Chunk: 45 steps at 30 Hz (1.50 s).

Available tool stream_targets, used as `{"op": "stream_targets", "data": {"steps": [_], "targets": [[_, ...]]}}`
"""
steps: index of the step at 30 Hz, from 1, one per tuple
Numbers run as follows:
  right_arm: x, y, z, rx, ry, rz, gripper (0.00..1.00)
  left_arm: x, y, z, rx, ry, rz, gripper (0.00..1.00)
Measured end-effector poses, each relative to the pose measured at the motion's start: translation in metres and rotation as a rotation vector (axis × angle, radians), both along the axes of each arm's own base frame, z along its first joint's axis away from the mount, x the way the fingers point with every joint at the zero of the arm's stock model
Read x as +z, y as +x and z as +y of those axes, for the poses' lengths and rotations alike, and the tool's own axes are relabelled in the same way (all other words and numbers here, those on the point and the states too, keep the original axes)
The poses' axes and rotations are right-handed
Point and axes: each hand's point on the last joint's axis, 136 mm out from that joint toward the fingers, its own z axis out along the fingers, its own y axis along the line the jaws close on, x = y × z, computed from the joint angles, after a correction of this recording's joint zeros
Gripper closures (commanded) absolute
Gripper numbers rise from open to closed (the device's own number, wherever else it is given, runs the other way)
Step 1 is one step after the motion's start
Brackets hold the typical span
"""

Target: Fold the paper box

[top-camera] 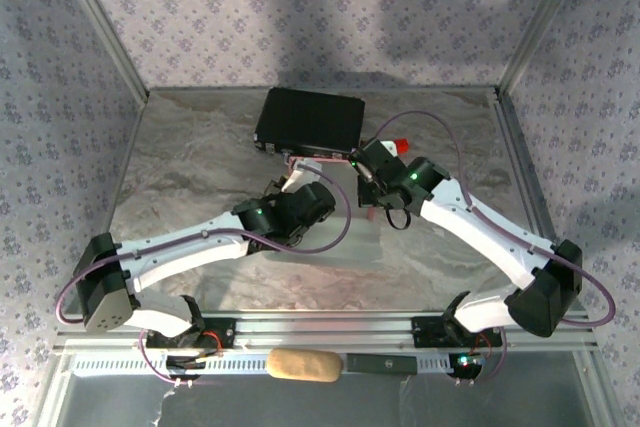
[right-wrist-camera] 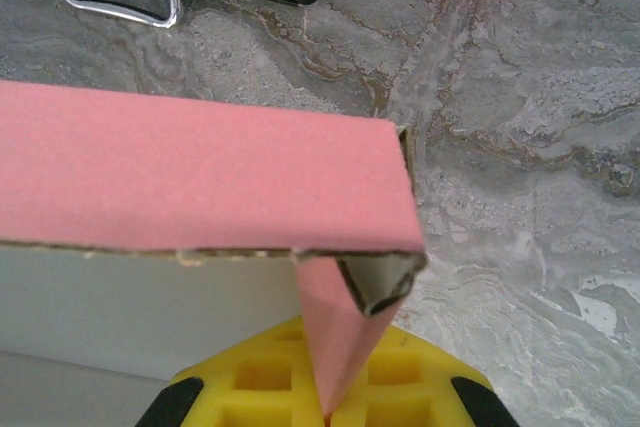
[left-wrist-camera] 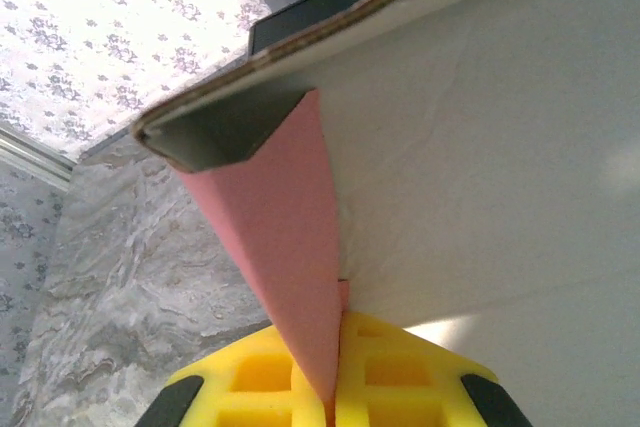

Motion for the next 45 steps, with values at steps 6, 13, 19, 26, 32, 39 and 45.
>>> {"op": "stream_targets", "data": {"steps": [6, 13, 19, 26, 32, 39, 45], "targets": [[0.000, -0.001, -0.001, -0.003, 0.003, 0.005, 1.00, -0.003, -0.005, -0.003, -0.074, -0.051, 0.068, 0.75], [0.000, -0.003, 0.001, 0.006, 0.017, 0.015, 1.00, 0.003, -0.015, -0.004, -0.169, -0.168, 0.131, 0.70], [0.000, -0.003, 0.005, 0.016, 0.035, 0.020, 1.00, 0.005, -0.024, 0.001, -0.210, -0.225, 0.153, 0.69], [0.001, -0.003, 0.007, 0.018, 0.041, 0.018, 1.00, 0.008, -0.021, 0.007, -0.197, -0.253, 0.156, 0.95], [0.000, -0.006, 0.009, 0.029, 0.041, 0.021, 1.00, 0.002, -0.013, 0.012, -0.137, -0.225, 0.142, 1.00], [0.000, -0.006, 0.007, 0.023, 0.025, 0.018, 1.00, -0.001, -0.006, 0.007, -0.031, -0.121, 0.065, 1.00], [0.000, -0.005, 0.003, 0.008, 0.013, 0.013, 1.00, 0.004, -0.009, 0.001, -0.027, -0.109, 0.034, 0.79]]}}
